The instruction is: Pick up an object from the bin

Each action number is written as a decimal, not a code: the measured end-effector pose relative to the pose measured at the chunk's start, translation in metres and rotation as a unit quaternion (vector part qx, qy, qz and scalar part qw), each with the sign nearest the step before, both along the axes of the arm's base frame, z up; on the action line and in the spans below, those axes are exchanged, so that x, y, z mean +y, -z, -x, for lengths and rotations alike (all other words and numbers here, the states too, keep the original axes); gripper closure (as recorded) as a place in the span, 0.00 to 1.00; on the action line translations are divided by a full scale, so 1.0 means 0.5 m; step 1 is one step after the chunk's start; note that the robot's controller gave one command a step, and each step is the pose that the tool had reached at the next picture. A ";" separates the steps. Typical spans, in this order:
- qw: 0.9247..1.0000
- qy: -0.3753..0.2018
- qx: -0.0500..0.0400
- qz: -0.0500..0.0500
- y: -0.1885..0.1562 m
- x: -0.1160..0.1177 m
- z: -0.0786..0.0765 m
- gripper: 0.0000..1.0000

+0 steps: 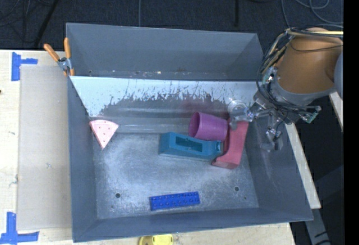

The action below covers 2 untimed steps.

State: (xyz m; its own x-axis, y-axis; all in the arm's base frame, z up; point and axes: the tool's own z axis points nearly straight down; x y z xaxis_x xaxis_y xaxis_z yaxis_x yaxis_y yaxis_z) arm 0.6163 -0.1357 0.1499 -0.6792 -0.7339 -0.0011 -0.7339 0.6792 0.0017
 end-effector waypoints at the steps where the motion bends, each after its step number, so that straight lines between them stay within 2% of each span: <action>1: 0.993 -0.118 -0.001 0.001 0.112 0.015 -0.002 0.00; 2: 0.985 -0.170 -0.007 -0.008 0.143 0.019 -0.023 1.00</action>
Offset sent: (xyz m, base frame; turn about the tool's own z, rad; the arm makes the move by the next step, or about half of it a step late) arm 0.0052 -0.0032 -0.0799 -0.3414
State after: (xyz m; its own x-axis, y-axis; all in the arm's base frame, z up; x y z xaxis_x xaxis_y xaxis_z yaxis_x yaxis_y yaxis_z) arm 0.6276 -0.1262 0.0783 -0.3936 -0.9190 -0.0221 -0.9192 0.3937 -0.0003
